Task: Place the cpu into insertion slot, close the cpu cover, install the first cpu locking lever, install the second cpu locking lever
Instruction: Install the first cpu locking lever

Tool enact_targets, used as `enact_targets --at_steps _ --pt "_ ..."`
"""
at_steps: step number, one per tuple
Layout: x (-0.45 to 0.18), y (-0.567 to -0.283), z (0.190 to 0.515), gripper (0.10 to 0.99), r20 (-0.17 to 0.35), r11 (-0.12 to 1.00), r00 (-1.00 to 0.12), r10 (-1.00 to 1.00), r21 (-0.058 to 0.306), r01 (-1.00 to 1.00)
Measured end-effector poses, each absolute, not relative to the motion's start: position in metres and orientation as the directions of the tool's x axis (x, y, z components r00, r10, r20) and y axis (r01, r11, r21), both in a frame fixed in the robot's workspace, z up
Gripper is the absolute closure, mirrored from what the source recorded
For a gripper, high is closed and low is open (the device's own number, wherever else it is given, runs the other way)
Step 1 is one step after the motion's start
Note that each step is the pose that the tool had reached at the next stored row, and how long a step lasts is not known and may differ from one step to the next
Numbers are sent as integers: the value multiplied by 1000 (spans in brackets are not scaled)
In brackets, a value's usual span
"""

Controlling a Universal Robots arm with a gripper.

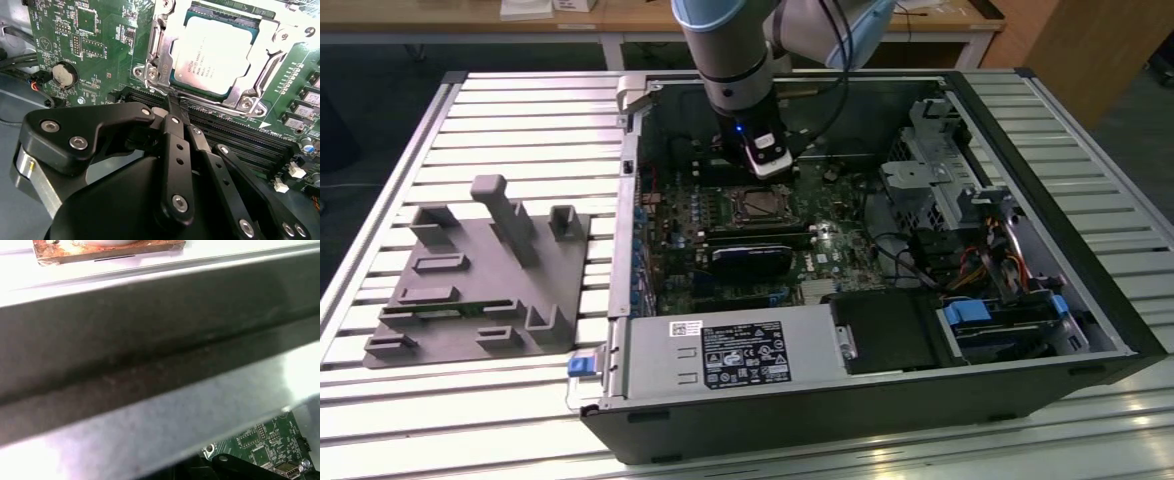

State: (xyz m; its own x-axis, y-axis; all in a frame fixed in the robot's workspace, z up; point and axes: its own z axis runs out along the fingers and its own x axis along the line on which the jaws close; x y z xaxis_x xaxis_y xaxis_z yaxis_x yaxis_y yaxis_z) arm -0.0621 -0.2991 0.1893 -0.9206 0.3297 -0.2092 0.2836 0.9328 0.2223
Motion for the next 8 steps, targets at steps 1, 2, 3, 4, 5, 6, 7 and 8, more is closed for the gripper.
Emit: enact_targets --at_steps 1,2,3,4,5,6,7,8 --pt "-62 -299 189 980 -209 933 -921 330 222 284" --pt "-62 -299 189 980 -209 933 -921 330 222 284" --pt "-62 -299 189 980 -209 933 -921 330 222 284" --pt "-62 -299 189 980 -209 933 -921 330 222 284" --pt "-62 -299 189 980 -209 933 -921 330 222 283" --pt "-62 -299 189 980 -209 933 -921 330 222 284" --pt "-62 -299 189 980 -209 933 -921 330 223 283" --pt "-62 -299 189 980 -209 933 -921 330 223 283"
